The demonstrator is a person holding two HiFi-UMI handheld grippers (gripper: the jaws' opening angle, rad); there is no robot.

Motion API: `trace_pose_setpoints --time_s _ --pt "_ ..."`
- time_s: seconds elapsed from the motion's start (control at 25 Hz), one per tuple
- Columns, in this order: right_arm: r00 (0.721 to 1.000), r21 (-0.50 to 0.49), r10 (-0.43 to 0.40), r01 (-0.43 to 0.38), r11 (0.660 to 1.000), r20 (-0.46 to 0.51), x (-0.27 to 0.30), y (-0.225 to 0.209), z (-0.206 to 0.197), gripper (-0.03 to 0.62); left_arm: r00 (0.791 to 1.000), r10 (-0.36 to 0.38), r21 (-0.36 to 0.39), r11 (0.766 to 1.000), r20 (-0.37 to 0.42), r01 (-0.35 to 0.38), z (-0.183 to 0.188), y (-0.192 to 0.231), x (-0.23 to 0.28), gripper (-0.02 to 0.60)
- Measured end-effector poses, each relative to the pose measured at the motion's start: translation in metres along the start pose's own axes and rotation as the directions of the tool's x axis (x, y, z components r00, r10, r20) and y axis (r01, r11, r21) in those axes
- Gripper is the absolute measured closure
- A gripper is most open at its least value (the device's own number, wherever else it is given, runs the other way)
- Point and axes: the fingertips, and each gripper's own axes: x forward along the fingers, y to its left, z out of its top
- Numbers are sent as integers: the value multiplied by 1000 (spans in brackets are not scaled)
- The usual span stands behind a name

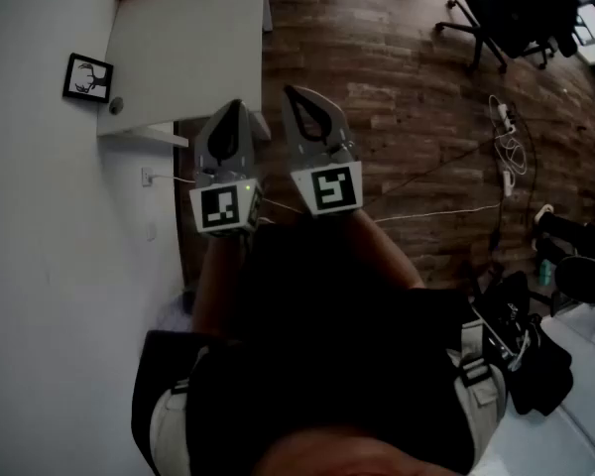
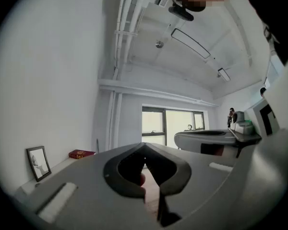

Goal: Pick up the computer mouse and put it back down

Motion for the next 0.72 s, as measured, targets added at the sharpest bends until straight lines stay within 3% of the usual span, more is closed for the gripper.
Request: trace_pose_setpoints --time_s 0.72 --pt "999 46 37 -36 998 -4 -17 -75 -18 580 1000 12 16 1000 -26 -11 -12 -69 44 581"
